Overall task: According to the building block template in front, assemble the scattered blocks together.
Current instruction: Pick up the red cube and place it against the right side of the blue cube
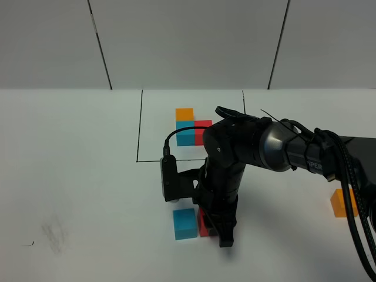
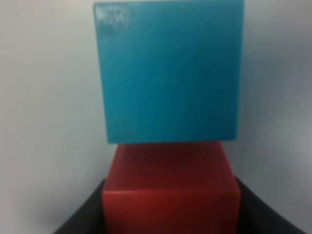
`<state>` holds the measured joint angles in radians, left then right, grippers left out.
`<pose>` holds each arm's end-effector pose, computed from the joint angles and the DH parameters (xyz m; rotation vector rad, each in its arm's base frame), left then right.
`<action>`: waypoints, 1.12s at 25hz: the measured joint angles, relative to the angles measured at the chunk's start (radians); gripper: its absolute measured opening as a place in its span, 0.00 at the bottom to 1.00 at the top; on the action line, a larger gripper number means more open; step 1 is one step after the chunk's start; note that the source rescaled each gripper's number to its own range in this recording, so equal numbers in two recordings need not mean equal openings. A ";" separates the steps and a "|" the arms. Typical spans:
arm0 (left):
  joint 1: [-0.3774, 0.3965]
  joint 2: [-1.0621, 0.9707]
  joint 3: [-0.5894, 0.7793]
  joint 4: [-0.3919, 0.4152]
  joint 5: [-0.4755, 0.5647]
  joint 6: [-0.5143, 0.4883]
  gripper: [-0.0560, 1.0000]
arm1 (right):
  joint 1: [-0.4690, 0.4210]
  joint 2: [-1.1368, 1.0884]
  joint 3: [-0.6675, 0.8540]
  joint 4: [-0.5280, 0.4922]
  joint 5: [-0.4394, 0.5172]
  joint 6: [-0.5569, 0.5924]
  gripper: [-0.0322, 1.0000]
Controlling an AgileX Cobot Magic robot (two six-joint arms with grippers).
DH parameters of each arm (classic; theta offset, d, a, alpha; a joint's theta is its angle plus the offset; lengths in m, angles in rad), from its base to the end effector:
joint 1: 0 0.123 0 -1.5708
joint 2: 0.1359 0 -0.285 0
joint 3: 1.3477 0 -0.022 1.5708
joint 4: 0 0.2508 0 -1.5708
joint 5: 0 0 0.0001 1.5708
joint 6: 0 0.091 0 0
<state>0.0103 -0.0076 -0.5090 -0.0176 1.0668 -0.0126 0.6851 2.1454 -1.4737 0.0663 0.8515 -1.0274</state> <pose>-0.0073 -0.0015 0.2792 -0.0222 2.0336 -0.0225 0.3219 0.2689 0.1289 -2.2257 2.0108 0.0436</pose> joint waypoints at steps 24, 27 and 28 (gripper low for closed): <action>0.000 0.000 0.000 0.000 0.000 0.000 0.80 | 0.018 0.040 -0.025 0.021 -0.029 -0.024 0.04; 0.000 0.000 0.000 0.000 0.000 0.000 0.80 | 0.018 0.040 -0.026 0.013 -0.029 -0.006 0.04; 0.000 0.000 0.000 0.000 0.000 0.001 0.80 | 0.018 0.040 -0.026 0.009 -0.029 -0.002 0.04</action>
<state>0.0103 -0.0076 -0.5090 -0.0176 1.0668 -0.0118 0.7036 2.1852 -1.4995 0.0750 0.8227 -1.0290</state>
